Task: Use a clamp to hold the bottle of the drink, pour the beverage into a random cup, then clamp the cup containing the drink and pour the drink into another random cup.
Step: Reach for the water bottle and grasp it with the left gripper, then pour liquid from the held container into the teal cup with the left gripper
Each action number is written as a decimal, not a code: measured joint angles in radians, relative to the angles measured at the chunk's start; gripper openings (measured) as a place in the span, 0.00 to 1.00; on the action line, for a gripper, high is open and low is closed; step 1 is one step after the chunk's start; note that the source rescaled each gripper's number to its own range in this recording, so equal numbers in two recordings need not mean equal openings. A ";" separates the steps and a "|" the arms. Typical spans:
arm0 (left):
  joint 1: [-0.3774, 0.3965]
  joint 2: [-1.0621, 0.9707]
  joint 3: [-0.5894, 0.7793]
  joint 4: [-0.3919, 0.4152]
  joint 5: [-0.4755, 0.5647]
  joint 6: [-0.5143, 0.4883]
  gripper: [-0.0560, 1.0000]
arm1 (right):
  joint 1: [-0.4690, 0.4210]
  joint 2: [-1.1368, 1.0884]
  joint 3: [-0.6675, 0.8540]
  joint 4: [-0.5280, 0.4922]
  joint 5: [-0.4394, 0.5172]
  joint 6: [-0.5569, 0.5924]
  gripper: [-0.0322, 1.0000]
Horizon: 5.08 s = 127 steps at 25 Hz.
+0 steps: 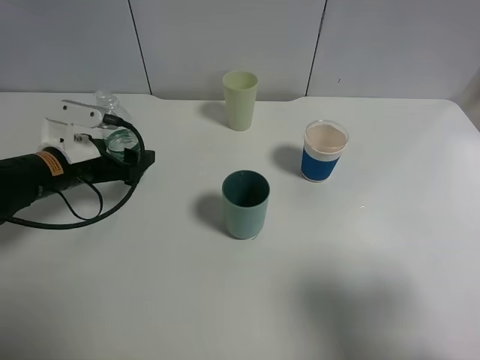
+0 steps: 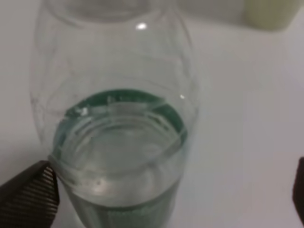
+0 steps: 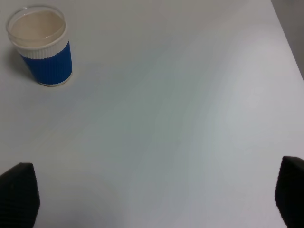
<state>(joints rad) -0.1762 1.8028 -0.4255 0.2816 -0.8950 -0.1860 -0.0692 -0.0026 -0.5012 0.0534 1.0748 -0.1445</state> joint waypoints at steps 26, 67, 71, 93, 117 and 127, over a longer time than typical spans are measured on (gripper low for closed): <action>0.000 0.274 -0.119 -0.044 -0.314 0.040 1.00 | 0.000 0.000 0.000 0.000 0.000 0.000 1.00; -0.174 -0.187 -0.116 -0.604 0.171 0.758 0.12 | 0.000 0.000 0.000 0.000 0.000 0.000 1.00; -0.294 -0.206 -0.115 -0.842 0.175 1.105 0.12 | 0.000 0.000 0.000 0.000 0.000 0.000 1.00; -0.651 -0.206 -0.116 -1.286 -0.005 1.908 0.12 | 0.000 0.000 0.000 0.000 0.000 0.000 1.00; -0.683 -0.112 -0.175 -1.214 -0.014 2.084 0.12 | 0.000 0.000 0.000 0.000 0.000 0.000 1.00; -0.683 -0.112 -0.175 -1.139 -0.031 2.140 0.12 | 0.000 0.000 0.000 0.000 0.000 0.000 1.00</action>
<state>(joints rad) -0.8592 1.6906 -0.6002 -0.8571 -0.9261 1.9544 -0.0692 -0.0026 -0.5012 0.0534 1.0748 -0.1445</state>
